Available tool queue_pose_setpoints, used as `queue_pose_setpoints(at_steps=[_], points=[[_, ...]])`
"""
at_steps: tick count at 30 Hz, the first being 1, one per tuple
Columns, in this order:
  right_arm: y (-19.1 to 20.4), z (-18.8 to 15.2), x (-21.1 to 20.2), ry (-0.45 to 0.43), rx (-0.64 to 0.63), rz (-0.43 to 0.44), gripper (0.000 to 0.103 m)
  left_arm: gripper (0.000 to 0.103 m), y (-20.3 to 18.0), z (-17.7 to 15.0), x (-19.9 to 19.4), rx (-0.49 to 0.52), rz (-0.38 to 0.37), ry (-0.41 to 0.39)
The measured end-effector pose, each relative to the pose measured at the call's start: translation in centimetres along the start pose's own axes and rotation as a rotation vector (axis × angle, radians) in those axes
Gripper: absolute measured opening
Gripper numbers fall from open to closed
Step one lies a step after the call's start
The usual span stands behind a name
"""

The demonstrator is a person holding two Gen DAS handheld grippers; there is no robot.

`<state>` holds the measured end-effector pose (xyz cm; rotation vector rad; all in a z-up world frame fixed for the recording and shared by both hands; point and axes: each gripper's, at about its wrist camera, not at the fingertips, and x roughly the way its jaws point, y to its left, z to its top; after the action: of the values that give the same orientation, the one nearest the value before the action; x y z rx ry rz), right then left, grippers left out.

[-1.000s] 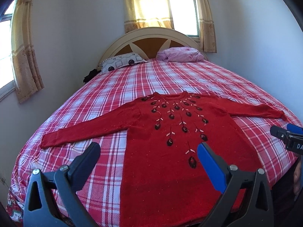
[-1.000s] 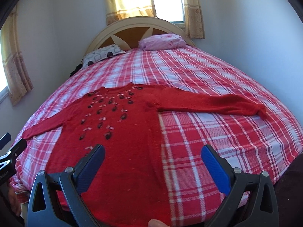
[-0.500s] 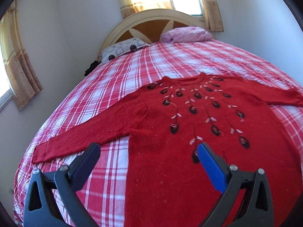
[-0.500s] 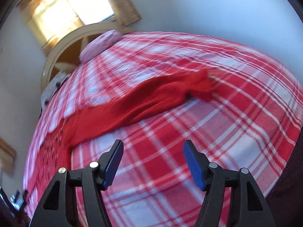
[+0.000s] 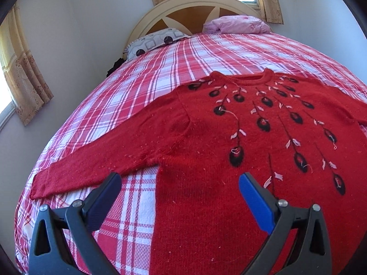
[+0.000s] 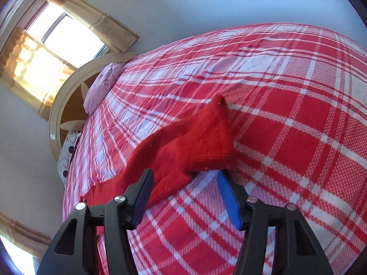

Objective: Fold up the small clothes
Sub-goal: 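Grasp the sleeve cuff with the right gripper and fold it across the body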

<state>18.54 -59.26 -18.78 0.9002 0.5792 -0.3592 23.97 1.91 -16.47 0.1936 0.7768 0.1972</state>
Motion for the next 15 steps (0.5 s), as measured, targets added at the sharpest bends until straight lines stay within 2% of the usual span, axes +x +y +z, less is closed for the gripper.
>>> queue_pose_setpoints(at_steps=[2, 9, 11, 15], points=[[-0.3, 0.6, 0.2, -0.011, 0.02, -0.001, 0.053, 0.103, -0.1, -0.4, 0.3, 0.006, -0.003, 0.008], [-0.8, 2.3, 1.4, -0.024, 0.059, -0.059, 0.011, 0.103, -0.1, -0.7, 0.8, 0.004, -0.016, 0.015], [-0.4, 2.4, 1.1, -0.045, 0.043, -0.069, 0.007, 0.103, -0.2, -0.8, 0.8, 0.007, -0.023, 0.015], [3.1, 2.2, 0.2, -0.084, -0.076, -0.058, 0.006, 0.103, -0.3, -0.9, 1.0, 0.005, -0.034, 0.016]])
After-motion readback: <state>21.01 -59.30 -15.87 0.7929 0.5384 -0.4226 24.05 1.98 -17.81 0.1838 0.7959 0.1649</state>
